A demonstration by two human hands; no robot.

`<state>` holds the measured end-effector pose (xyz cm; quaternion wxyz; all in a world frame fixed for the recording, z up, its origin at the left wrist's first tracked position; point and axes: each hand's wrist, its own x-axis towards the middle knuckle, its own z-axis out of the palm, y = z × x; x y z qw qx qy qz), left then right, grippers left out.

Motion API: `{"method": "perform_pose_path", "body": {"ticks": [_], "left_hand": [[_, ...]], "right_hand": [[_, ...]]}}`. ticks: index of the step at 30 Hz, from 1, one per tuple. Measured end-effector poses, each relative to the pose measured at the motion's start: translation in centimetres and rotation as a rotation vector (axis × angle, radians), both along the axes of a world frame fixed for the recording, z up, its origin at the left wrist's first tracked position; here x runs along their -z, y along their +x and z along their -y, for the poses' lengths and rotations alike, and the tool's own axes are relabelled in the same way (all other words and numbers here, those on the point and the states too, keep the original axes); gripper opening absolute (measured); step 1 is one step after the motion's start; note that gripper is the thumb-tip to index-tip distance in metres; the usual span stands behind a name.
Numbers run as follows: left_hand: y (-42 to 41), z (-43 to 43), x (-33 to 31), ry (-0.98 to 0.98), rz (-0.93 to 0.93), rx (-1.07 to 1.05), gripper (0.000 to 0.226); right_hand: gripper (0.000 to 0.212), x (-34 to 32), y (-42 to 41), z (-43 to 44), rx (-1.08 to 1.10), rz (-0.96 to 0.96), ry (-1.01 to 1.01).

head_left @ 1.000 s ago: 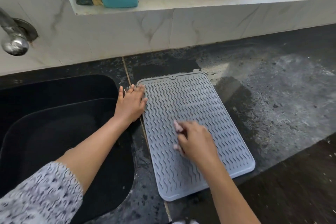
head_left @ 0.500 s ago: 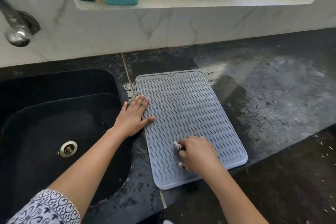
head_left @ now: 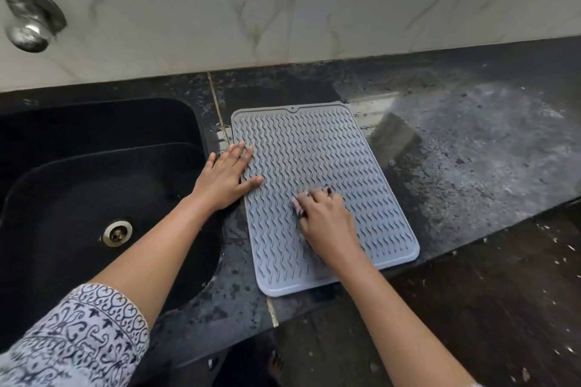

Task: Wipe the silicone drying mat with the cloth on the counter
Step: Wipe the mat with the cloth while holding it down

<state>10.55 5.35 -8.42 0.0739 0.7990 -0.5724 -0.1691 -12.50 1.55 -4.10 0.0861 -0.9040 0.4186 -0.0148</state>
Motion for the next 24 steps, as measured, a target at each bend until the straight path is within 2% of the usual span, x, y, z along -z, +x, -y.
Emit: {"method": "perform_pose_path", "body": {"ticks": [4,6,9,12,15,20,22,24], "left_hand": [[0.2,0.1,0.3,-0.008,0.006,0.006,0.081],[0.3,0.1,0.4,-0.012,0.004,0.013,0.081],[0.4,0.1,0.6,-0.022,0.002,0.011,0.081],[0.3,0.1,0.6,-0.020,0.030,0.006,0.081],[0.3,0.2,0.8,-0.037,0.047,0.004,0.081],[0.4,0.1,0.8,-0.042,0.023,0.006,0.083],[0.4,0.0,0.7,-0.033,0.018,0.004,0.083],[0.3,0.0,0.7,-0.032,0.023,0.002,0.083]], "right_hand": [[0.034,-2.4,-4.8,-4.0,-0.004,-0.078,0.171],[0.034,-3.5,-4.2,-3.5,0.042,0.023,0.223],[0.037,-2.9,0.2,-0.3,0.052,0.172,0.153],[0.046,0.6,4.8,2.2,0.025,0.113,0.016],[0.047,2.6,5.8,2.5,0.046,0.073,-0.042],[0.032,1.8,0.4,-1.4,-0.021,0.082,-0.126],[0.030,1.2,-3.4,-5.2,-0.048,0.061,-0.097],[0.036,0.3,-6.5,-8.3,-0.084,0.011,-0.022]]}}
